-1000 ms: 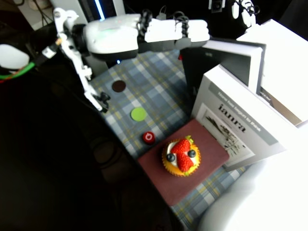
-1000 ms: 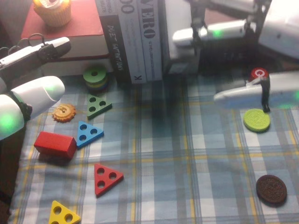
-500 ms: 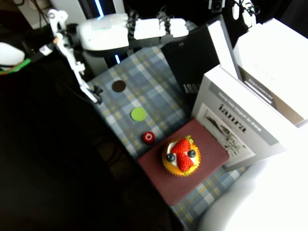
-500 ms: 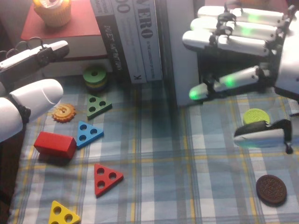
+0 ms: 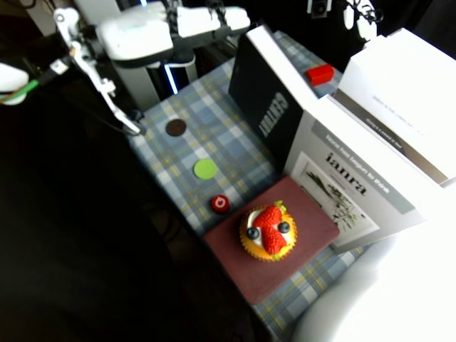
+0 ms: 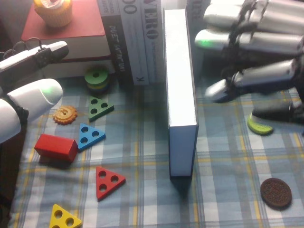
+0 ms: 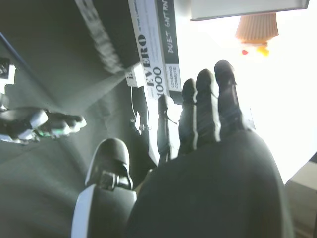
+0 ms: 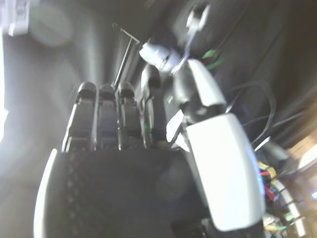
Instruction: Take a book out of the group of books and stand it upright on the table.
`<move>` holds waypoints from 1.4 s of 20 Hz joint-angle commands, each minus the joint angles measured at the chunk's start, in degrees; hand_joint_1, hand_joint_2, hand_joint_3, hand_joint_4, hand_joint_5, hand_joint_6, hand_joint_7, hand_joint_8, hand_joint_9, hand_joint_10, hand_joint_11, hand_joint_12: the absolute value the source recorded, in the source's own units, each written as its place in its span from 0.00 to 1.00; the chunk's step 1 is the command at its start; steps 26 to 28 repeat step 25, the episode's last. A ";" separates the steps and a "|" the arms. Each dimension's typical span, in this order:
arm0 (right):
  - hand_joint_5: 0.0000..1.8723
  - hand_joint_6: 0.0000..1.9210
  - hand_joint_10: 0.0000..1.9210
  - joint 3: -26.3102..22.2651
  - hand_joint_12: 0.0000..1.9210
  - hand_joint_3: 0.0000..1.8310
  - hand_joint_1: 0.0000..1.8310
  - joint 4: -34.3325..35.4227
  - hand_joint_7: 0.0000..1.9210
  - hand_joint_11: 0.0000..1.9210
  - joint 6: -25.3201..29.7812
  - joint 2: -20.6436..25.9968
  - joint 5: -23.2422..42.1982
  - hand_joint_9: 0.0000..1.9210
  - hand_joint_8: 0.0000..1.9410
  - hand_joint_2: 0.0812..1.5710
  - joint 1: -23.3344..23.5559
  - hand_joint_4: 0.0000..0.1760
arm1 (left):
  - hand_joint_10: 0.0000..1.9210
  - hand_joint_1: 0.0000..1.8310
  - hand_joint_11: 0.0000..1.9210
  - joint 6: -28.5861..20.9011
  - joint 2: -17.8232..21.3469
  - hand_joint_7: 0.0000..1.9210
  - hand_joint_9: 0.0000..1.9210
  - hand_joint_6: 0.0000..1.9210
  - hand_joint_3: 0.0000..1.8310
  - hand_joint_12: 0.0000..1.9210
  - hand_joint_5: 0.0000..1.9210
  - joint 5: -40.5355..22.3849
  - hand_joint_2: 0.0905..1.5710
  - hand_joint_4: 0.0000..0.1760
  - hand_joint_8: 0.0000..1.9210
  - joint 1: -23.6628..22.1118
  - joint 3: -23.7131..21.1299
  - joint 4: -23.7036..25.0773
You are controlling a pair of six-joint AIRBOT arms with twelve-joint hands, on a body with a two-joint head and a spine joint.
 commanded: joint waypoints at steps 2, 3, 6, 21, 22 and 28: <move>0.39 0.71 0.00 0.25 0.00 0.00 0.54 4.71 0.12 0.00 -0.25 -0.01 10.05 0.00 0.00 0.78 -0.07 0.00 | 0.00 0.00 0.00 -1.11 -0.06 0.12 0.09 0.00 0.00 0.21 0.18 -8.47 0.80 1.00 0.00 -0.26 -0.09 0.76; 0.39 0.71 0.00 0.40 0.00 0.00 0.54 5.65 0.12 0.00 -0.56 -0.01 11.60 0.00 0.00 0.78 -0.29 0.00 | 0.00 0.00 0.00 -1.32 -0.05 0.12 0.09 0.00 0.00 0.21 0.18 -8.86 0.80 1.00 0.00 -0.26 -0.07 0.79; 0.28 0.05 0.00 0.53 0.27 0.00 0.25 10.48 0.14 0.00 -4.54 -0.43 13.16 0.11 0.00 0.72 -0.94 0.10 | 0.00 0.04 0.01 -1.93 0.00 0.14 0.12 0.00 0.00 0.20 0.19 -10.60 0.81 0.88 0.00 -0.26 0.17 0.87; 0.02 0.00 0.00 8.12 0.00 0.01 0.46 33.62 0.09 0.00 -0.54 -6.84 25.70 0.07 0.00 0.73 -8.26 0.38 | 0.00 0.19 0.08 -30.98 -3.29 0.10 0.13 0.00 0.01 0.15 0.03 -25.62 0.75 0.21 0.00 -1.28 8.84 3.04; 0.03 0.00 0.00 8.04 0.00 0.00 0.50 33.63 0.07 0.00 -0.54 -6.76 26.81 0.05 0.00 0.73 -8.43 0.75 | 0.00 0.17 0.06 -31.19 -3.28 0.10 0.12 0.00 0.00 0.11 0.04 -25.62 0.79 0.48 0.00 -1.93 9.03 3.76; 0.19 0.02 0.00 6.48 0.01 0.00 0.54 33.99 0.09 0.01 -1.46 -5.50 33.59 0.07 0.00 0.70 -10.09 0.53 | 0.00 0.06 0.00 -31.45 -3.28 0.05 0.01 0.00 0.00 0.00 0.15 -25.62 0.83 0.97 0.00 -8.79 10.27 8.93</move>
